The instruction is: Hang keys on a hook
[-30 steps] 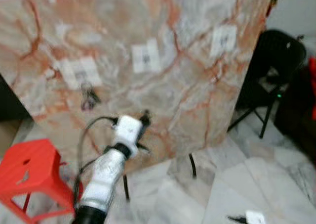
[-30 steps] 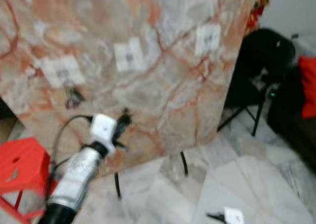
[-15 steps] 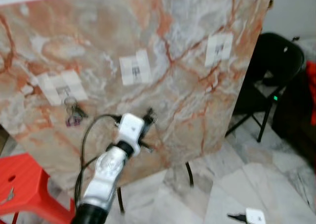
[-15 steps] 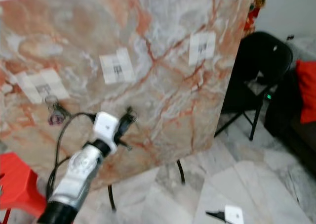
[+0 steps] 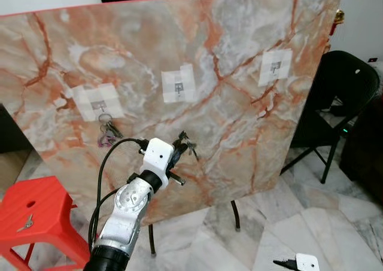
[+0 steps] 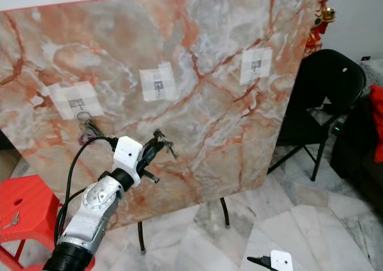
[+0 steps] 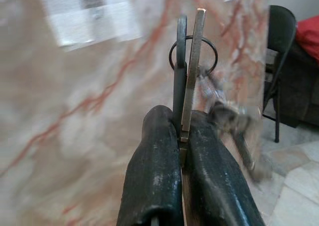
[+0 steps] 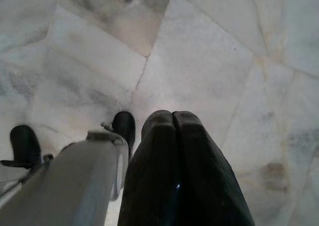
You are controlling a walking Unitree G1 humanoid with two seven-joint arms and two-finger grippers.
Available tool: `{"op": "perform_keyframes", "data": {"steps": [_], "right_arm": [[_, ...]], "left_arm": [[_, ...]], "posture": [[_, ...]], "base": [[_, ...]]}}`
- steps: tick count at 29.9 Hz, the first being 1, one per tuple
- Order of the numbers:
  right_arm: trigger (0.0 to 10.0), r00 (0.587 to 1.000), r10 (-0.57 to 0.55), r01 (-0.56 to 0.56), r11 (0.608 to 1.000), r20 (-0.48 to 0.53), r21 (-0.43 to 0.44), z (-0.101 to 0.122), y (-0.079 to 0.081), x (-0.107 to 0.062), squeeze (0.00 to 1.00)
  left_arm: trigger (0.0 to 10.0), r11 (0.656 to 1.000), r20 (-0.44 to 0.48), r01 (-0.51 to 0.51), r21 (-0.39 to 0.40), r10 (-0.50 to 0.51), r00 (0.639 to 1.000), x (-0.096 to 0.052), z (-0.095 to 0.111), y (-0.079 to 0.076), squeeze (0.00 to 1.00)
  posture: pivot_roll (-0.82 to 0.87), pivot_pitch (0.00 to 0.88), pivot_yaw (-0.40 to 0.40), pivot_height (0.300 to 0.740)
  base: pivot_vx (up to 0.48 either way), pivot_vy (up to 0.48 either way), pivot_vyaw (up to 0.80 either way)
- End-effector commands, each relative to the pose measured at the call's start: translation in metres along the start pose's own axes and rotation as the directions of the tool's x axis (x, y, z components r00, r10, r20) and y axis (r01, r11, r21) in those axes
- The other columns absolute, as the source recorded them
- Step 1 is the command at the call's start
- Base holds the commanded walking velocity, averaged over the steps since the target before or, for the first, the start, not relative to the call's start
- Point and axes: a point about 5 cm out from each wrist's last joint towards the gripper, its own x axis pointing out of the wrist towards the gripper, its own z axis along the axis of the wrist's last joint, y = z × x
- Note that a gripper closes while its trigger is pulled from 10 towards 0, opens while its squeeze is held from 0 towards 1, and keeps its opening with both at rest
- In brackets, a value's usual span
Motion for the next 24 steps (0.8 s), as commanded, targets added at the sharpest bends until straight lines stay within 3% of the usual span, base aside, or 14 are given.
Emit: {"op": "perform_keyframes", "data": {"steps": [1, 7, 9, 12, 24], "right_arm": [[10.0, 1.000, 0.011, -0.011, 1.000, 0.010, 0.020, 0.003, 0.006, 0.001, 0.00], [10.0, 1.000, 0.008, -0.008, 1.000, 0.006, 0.020, 0.002, 0.006, 0.001, 0.00], [10.0, 1.000, 0.008, -0.008, 1.000, 0.004, 0.020, 0.002, 0.006, 0.001, 0.00], [10.0, 1.000, 0.005, -0.005, 1.000, 0.012, 0.017, 0.002, 0.006, 0.001, 0.00], [10.0, 1.000, 0.007, -0.007, 1.000, 0.015, 0.016, 0.004, 0.007, 0.001, 0.00]], "left_arm": [[10.0, 1.000, 0.003, 0.006, 0.002, -0.006, 1.000, -0.001, 0.002, 0.003, 0.00], [10.0, 1.000, 0.002, 0.023, -0.001, -0.023, 1.000, -0.001, 0.002, 0.001, 0.00], [10.0, 1.000, 0.001, 0.031, -0.001, -0.031, 1.000, -0.001, 0.002, 0.000, 0.00], [10.0, 0.998, 0.002, 0.059, 0.009, -0.059, 0.998, -0.001, 0.002, -0.003, 0.00], [10.0, 0.994, -0.009, 0.107, 0.033, -0.107, 0.994, 0.001, 0.003, -0.012, 0.00]], "posture": [[0.02, 0.000, 0.001, 0.740], [0.02, 0.000, 0.003, 0.740], [0.02, 0.000, 0.004, 0.740], [0.02, 0.000, 0.004, 0.740], [0.03, 0.000, -0.003, 0.740]], "base": [[0.000, 0.412, 0.00], [0.000, 0.411, 0.00], [0.000, 0.405, -0.79], [0.000, 0.000, -0.54], [0.000, 0.000, 0.00]]}}
